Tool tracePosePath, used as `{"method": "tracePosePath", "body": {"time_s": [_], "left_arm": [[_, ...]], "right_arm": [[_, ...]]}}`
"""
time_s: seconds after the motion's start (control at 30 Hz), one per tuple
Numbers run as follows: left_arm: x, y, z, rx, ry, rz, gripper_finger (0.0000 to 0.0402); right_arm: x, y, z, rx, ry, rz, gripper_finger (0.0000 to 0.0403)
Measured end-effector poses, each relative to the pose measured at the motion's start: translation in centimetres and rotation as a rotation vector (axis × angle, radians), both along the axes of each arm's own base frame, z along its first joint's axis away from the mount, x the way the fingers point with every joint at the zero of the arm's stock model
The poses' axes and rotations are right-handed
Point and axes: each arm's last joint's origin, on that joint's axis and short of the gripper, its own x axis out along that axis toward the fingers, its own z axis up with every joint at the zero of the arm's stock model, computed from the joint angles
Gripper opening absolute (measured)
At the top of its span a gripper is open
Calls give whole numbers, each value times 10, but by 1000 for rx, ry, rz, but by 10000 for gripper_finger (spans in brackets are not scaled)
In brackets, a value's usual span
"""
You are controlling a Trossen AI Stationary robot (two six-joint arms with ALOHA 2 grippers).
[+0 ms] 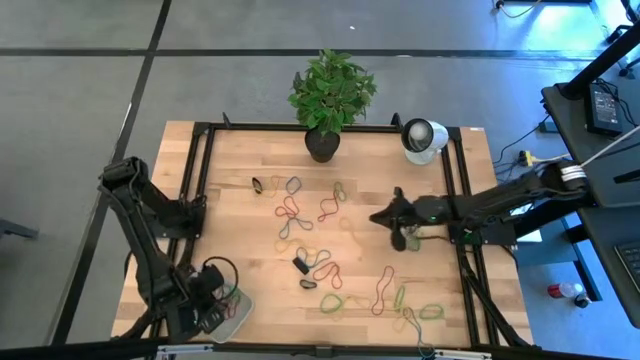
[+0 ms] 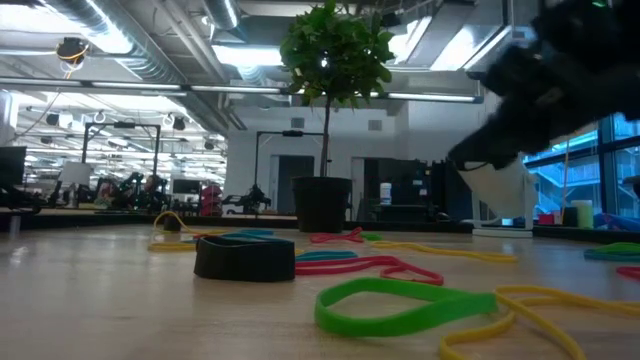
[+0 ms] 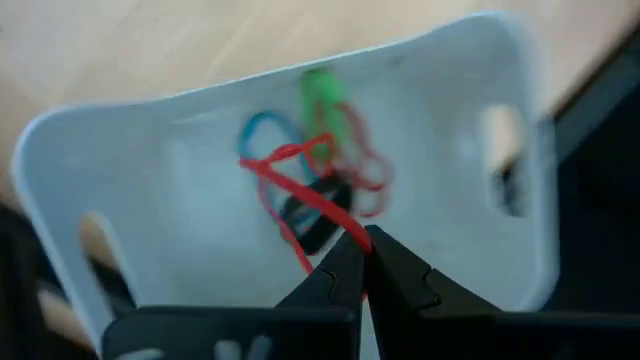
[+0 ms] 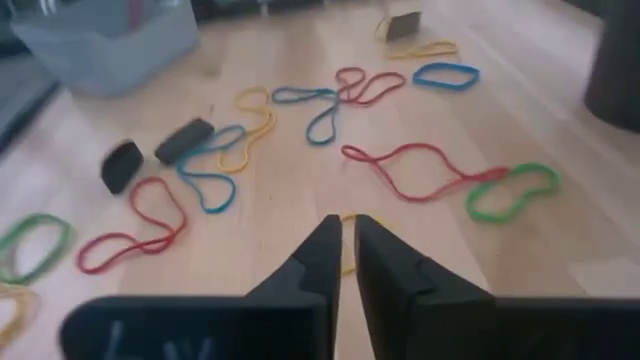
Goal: Pick and place rubber bands into bin
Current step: Put the red rubber band into the gray bin, then put the blue rubber band into the gray bin
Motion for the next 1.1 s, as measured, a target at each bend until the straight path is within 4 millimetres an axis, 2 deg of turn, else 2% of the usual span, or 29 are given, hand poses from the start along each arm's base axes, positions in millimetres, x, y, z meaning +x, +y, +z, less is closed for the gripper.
{"method": "tracePosePath", "body": {"time_s": [0.13, 0.23, 0.47, 0.8, 0.93, 1.1], "left_arm": [[-3, 5, -10, -5, 80, 45, 3], [-2, 6, -14, -2, 89, 70, 7], [1, 13, -22, -29, 175, 227, 42], [10, 19, -22, -14, 149, 228, 128], [19, 27, -19, 14, 108, 222, 132], [37, 52, -6, 45, 20, 211, 117]], "right_arm": [[-26, -3, -8, 87, -102, -22, 15], [-36, -5, -11, 110, -155, -24, 7], [-35, -5, 6, 70, -244, -5, 15], [-33, -2, 9, 88, -237, 65, 13], [-33, -2, 8, 99, -234, 62, 8], [-33, -2, 8, 117, -234, 57, 13]]}}
